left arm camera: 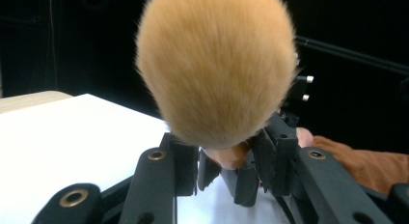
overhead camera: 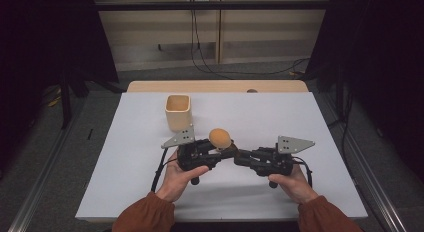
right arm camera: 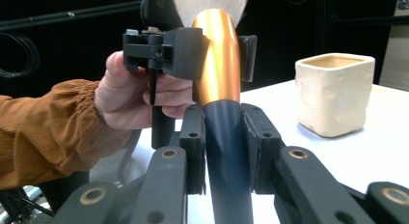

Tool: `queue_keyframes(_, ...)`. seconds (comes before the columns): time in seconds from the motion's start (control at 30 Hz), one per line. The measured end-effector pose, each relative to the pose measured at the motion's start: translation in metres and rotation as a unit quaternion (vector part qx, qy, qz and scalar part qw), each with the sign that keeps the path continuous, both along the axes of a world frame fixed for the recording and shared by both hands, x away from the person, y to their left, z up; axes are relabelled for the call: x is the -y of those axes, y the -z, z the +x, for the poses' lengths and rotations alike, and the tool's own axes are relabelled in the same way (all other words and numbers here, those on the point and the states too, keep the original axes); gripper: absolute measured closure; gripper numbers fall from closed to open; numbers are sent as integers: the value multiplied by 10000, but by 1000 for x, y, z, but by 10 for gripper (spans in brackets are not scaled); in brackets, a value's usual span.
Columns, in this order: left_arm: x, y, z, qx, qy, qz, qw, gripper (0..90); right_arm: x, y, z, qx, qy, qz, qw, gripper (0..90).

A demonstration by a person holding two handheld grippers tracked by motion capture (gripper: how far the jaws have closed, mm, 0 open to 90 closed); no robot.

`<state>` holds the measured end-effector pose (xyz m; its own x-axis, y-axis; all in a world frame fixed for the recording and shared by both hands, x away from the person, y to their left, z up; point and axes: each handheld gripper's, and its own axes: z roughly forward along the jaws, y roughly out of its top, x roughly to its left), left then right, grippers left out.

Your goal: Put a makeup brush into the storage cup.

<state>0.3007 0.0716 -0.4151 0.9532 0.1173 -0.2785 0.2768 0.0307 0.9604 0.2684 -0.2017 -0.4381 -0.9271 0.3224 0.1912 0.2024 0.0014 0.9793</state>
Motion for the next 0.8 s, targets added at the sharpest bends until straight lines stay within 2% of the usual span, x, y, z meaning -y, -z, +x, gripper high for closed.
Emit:
queue_keyframes(0.13,0,0,1,-21,-15,30,10000,650,0,0,1,5,40,-83,10000,701)
queue_keyframes(0.27,-2,-1,2,-26,-84,41,10000,655,0,-1,1,-46,50,-100,9999,623)
queue_keyframes(0.4,-5,-2,3,-17,-161,65,9998,655,2,-1,1,-4,189,-191,9996,558)
queue_keyframes(0.5,-6,-2,4,-22,-200,89,9998,656,0,0,0,-37,203,-287,9994,464)
queue_keyframes(0.57,-7,-3,4,2,-238,138,9996,656,-1,0,0,-71,244,-338,9991,436)
queue_keyframes(0.63,-9,-3,5,-9,-264,149,9995,656,-2,-1,1,-133,374,-413,9984,312)
queue_keyframes(0.8,-11,-4,6,-2,-364,236,9991,656,-1,-2,1,-189,578,-534,9967,187)
